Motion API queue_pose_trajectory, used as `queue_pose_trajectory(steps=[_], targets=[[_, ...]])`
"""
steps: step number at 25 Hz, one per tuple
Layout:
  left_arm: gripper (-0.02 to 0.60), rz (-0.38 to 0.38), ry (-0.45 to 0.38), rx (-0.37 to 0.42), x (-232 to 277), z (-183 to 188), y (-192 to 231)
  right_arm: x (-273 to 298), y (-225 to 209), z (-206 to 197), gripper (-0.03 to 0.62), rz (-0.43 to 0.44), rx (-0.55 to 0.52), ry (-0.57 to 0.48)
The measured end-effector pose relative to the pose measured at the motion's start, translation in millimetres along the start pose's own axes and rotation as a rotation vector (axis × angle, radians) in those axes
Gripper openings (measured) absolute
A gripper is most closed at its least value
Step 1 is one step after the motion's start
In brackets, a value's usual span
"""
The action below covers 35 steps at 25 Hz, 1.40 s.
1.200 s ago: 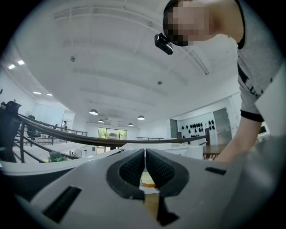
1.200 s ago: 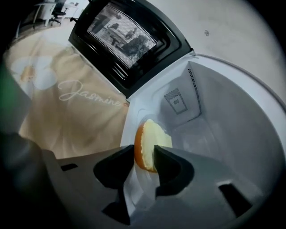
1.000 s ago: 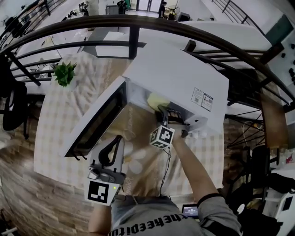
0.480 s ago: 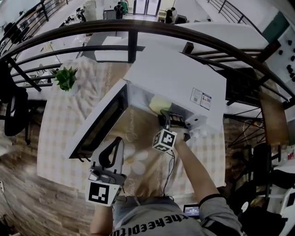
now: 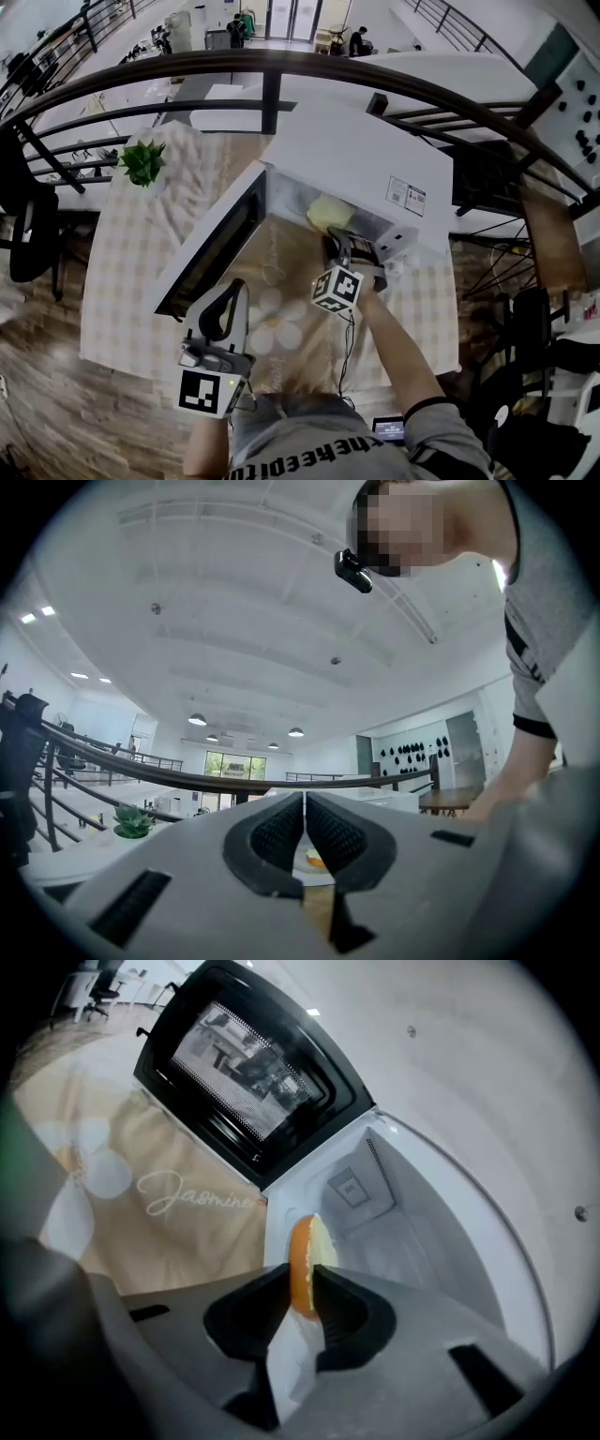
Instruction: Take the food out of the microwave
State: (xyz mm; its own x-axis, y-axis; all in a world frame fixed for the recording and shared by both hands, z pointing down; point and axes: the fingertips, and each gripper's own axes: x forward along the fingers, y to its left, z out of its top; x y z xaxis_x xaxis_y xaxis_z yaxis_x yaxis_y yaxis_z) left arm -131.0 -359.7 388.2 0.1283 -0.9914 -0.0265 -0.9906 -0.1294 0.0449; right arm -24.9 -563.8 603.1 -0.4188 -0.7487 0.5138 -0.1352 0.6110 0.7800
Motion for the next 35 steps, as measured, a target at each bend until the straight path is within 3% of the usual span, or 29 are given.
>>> queue_pose_trajectory(steps=[9,13,23,35], targets=[[0.012,-0.046,-0.011,0.008,-16.9,14.0,-3.0,-54.3,-11.8,26.4,0.074,-0.030,0.171,-0.064],[0.012,-0.070,-0.128,0.010,-19.0,46.0,-6.2,-82.9,-17.5,37.9,0.075,-0.024,0.295,-0.096],[0.012,-0.103,-0.120,0.037,-43.1,54.7,-7.3,-150.6,-18.3,51.1,0.078,-0.017,0.582,-0.149],[0.012,-0.171,-0.136,0.055,-64.3,67.9,-17.7,-233.9,-30.3,70.1,0.075,-0.098,0.816,-0.259]])
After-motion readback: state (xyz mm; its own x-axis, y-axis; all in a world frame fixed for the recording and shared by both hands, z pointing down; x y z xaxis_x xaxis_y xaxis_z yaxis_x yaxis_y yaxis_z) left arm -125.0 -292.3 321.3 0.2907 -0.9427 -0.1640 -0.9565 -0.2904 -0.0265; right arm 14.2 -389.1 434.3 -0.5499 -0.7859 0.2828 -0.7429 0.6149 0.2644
